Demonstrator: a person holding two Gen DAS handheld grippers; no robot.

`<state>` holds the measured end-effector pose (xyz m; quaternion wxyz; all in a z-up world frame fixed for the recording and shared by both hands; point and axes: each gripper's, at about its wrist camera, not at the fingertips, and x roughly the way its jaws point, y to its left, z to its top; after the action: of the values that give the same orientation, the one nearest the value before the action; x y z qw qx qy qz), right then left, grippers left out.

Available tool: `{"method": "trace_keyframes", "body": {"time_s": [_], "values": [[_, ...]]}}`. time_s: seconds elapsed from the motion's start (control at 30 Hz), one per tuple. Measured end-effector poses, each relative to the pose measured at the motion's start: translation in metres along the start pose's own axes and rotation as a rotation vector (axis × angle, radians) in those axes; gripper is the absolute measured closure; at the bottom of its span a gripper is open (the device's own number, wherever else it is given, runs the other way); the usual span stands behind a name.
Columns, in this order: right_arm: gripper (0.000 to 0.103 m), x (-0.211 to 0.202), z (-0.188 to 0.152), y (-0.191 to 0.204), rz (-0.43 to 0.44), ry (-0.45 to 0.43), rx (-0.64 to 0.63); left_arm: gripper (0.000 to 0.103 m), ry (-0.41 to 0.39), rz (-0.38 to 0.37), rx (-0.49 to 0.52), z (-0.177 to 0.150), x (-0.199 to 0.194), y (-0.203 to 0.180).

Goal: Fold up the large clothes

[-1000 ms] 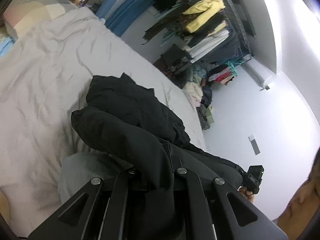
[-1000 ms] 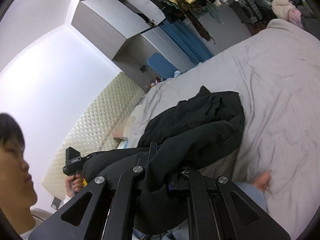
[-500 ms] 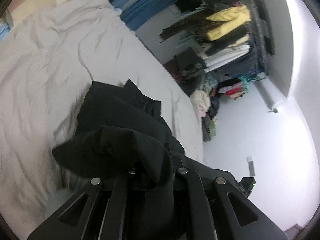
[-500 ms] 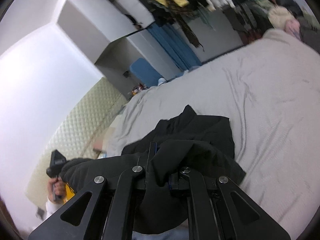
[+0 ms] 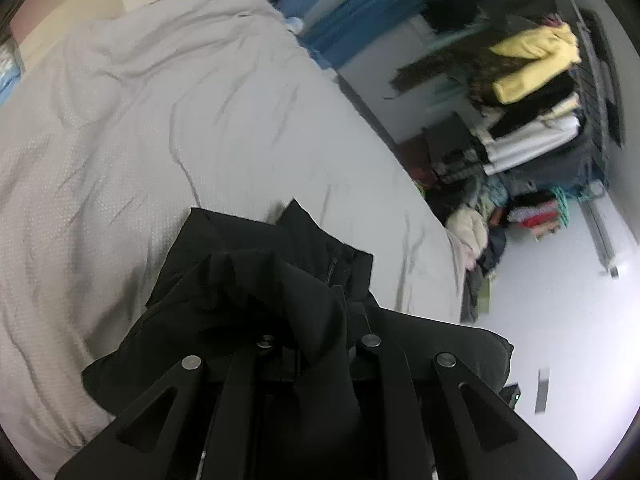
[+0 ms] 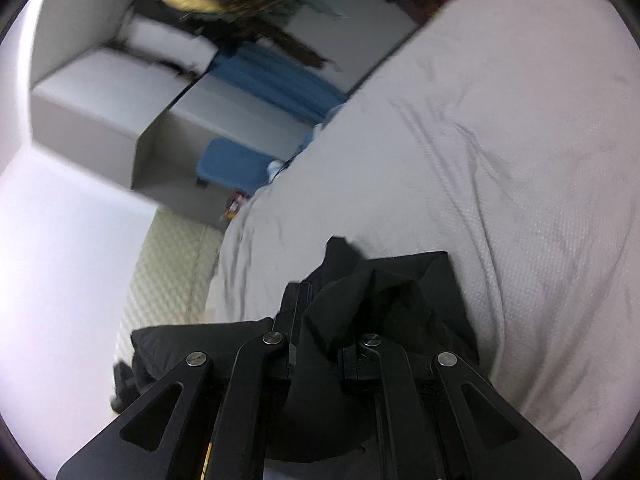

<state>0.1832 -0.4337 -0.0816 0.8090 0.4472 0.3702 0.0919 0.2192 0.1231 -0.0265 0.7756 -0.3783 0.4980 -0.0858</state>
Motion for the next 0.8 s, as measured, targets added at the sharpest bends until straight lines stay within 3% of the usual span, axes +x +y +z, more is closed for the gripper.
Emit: {"method": "trace_keyframes", "body": {"time_s": [0.23, 0.37, 0.57, 0.67, 0.8], "values": [[0.097, 0.042, 0.022, 0.001, -0.160, 0.002, 0.044, 0.090, -0.013, 0.196, 0.039, 0.022, 0.050, -0.014], [0.097, 0.063, 0.026, -0.001, -0.242, 0.017, 0.042, 0.090, 0.030, 0.278, 0.046, 0.031, 0.085, -0.007], [0.097, 0.098, 0.026, -0.024, -0.303, 0.050, 0.052, 0.090, 0.088, 0.305, 0.077, 0.041, 0.131, 0.010], [0.097, 0.110, 0.022, -0.039, -0.299, 0.064, 0.063, 0.090, 0.082, 0.319, 0.132, 0.043, 0.147, 0.012], [0.098, 0.118, 0.018, -0.057, -0.275, 0.074, 0.106, 0.090, 0.095, 0.300, 0.114, 0.044, 0.160, 0.022]]}}
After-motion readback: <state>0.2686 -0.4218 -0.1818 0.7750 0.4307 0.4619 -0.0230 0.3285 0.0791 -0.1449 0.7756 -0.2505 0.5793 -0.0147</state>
